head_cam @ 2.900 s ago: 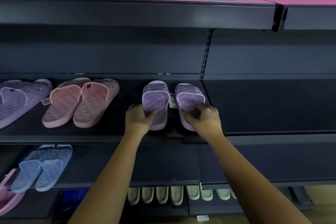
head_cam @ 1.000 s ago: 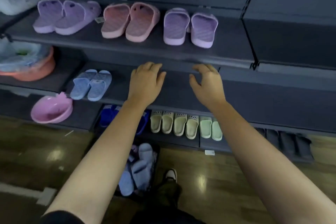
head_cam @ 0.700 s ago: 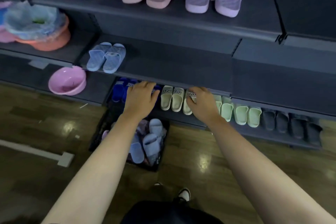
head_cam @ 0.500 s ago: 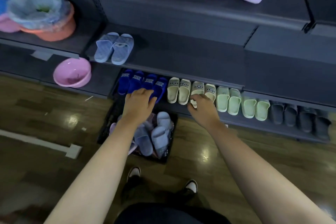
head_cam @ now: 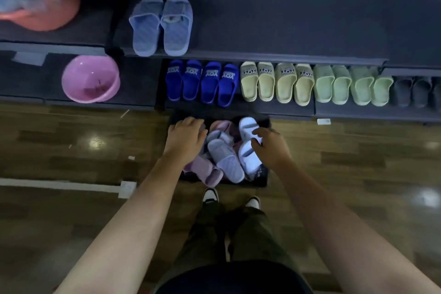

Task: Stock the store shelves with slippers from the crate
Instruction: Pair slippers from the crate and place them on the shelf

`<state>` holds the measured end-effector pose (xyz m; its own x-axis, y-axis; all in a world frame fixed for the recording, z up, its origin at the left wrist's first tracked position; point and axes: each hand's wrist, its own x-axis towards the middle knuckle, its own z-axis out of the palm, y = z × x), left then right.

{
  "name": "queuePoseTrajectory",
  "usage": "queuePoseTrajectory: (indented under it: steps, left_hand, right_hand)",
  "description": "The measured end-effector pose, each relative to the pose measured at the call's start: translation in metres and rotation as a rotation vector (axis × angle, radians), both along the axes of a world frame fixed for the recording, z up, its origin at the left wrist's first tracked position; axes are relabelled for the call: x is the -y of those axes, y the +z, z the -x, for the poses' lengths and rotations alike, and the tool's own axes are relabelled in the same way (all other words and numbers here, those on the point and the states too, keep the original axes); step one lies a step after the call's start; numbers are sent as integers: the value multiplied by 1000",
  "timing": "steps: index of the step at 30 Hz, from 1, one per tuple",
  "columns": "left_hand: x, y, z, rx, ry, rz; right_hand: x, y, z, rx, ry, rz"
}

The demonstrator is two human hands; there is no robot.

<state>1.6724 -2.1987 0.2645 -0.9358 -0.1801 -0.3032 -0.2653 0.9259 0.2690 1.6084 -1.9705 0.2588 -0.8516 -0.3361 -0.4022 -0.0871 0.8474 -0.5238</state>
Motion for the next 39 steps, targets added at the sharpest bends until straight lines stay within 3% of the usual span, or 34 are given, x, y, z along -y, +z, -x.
queuePoseTrajectory:
  steps: [8, 21, 28, 31, 35, 39]
  left_hand:
    - [20, -102, -33, 177, -4, -85]
    - [38, -271, -70, 193, 54, -76]
    - [17, -312, -66, 37, 69, -88]
    - [5, -321, -63, -1, 74, -100]
    - [-7, -332, -56, -39, 82, -109]
    - [-11, -341, -49, -30, 71, -97]
  right_hand:
    - [14, -86, -31, 156, -52, -54]
    - [39, -259, -40, 192, -70, -108]
    - [9, -311, -50, 211, -352, -270]
    - [-1, -327, -50, 259, -469, -141]
    - [-9, -338, -40, 298, -874, 100]
    - [-11, -350, -27, 324, -1117, 118]
